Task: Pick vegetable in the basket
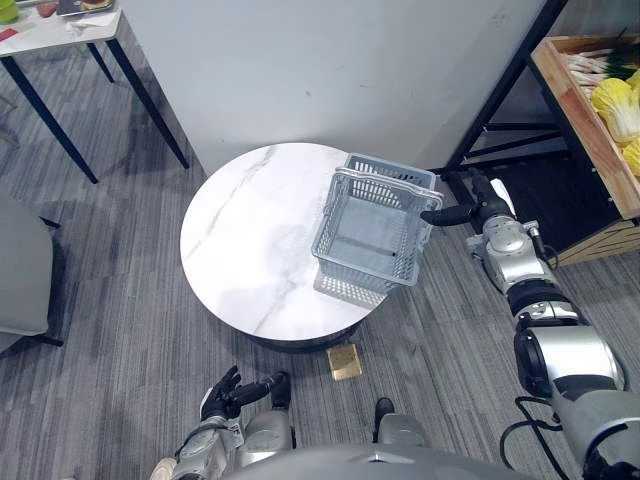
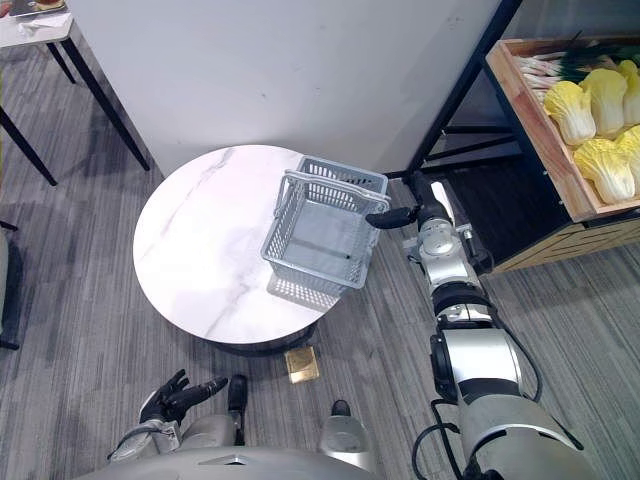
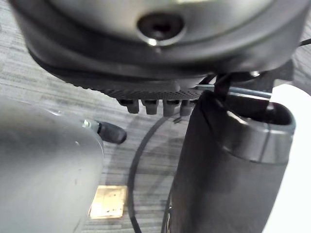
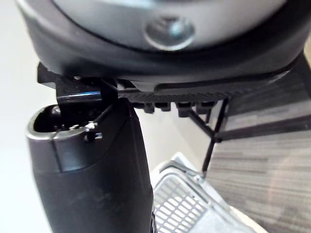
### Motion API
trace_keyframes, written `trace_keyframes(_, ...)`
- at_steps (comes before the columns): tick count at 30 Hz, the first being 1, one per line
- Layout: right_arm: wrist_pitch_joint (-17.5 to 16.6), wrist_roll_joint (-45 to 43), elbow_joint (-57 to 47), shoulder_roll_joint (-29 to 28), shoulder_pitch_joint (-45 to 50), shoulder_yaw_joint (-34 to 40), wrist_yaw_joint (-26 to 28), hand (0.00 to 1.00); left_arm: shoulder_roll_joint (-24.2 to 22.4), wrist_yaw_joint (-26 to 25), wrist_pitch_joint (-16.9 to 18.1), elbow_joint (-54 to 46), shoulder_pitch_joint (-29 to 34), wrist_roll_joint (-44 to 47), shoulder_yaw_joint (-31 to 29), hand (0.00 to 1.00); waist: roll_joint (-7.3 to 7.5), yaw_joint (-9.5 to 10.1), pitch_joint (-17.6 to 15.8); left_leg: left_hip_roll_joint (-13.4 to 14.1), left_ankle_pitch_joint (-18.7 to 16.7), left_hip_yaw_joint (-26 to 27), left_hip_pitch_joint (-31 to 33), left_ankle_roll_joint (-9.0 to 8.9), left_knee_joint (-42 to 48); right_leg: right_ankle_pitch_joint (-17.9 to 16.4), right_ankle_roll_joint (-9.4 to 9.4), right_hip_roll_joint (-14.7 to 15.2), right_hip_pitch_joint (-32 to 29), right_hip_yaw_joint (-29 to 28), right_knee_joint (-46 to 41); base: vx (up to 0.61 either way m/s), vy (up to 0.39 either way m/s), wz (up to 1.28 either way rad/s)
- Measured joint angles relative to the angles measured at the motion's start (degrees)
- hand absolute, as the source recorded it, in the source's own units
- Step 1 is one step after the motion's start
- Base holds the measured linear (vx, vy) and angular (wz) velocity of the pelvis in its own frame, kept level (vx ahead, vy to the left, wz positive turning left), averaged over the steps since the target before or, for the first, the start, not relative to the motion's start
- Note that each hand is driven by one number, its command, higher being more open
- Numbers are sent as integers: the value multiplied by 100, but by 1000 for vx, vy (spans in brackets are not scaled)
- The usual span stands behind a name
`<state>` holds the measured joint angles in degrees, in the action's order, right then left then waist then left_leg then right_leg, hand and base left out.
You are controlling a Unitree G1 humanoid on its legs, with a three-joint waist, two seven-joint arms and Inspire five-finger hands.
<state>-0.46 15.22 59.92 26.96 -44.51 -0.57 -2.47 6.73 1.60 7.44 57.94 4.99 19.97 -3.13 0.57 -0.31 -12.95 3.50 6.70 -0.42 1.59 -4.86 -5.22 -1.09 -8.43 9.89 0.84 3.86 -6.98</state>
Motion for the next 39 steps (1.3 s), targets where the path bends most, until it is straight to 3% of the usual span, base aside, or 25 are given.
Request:
trace_keyframes(3, -8, 495, 0, 5, -193, -279, 115, 100, 4, -8, 0, -7, 0, -2, -6, 100, 8, 2, -12, -38, 30, 6, 14, -43, 0, -212, 62, 31, 3, 0, 77, -77, -30, -8)
trace_keyframes(7, -32, 1208, 2, 233, -323, -769, 280, 100, -81, -12, 2, -9, 2, -7, -40, 100, -117, -16, -61, -10, 47, -34, 34, -64, 1, -347, 34, -36, 2, 41, 123, -55, -52, 0)
trace_keyframes(14, -140, 2245, 24, 441, -377, -1229, 471, 100, -79, 32, -1, -124, -1, -9, -119, 100, -20, 38, -115, -109, 176, -163, 162, -12, 29, -255, -28, 45, 14, 92, 203, 84, -2, 9)
trace_keyframes(19, -183, 2278, 118, 404, -659, -1354, 469, 100, -84, 31, 1, -223, 0, -9, -87, 100, -7, 162, -123, -99, 176, -252, 185, -11, 30, -183, -62, 38, 17, 135, 172, 31, 0, 10)
trace_keyframes(24, -212, 2278, 128, 404, -930, -1353, 456, 100, -78, 30, 8, -233, -1, -5, -47, 100, -11, 172, -125, -88, 206, -338, 197, 29, 1, -70, 2, 10, 6, 156, 100, -62, 19, 7)
trace_keyframes(29, -195, 2270, 370, 401, -1249, -1310, 421, 100, -33, 29, 8, -236, -24, -4, -5, 100, -12, 167, -162, -113, 240, -349, 348, 12, -3, -179, 83, 30, -94, 196, 205, -135, 6, -1)
trace_keyframes(33, -82, 2267, 601, 416, -1343, -1182, 387, 100, -71, 4, 9, -240, -48, 8, -1, 100, -137, 139, -294, -73, 259, -422, 427, -7, -2, -229, 74, -45, -163, 217, 216, -128, -26, 4)
trace_keyframes(39, 10, 2266, 798, 422, -1345, -1108, 374, 100, -57, 17, 8, -287, -47, 19, 2, 100, -142, 160, -310, -107, 361, -426, 595, -20, 8, -180, 65, -9, -266, 205, 239, 35, -2, 3)
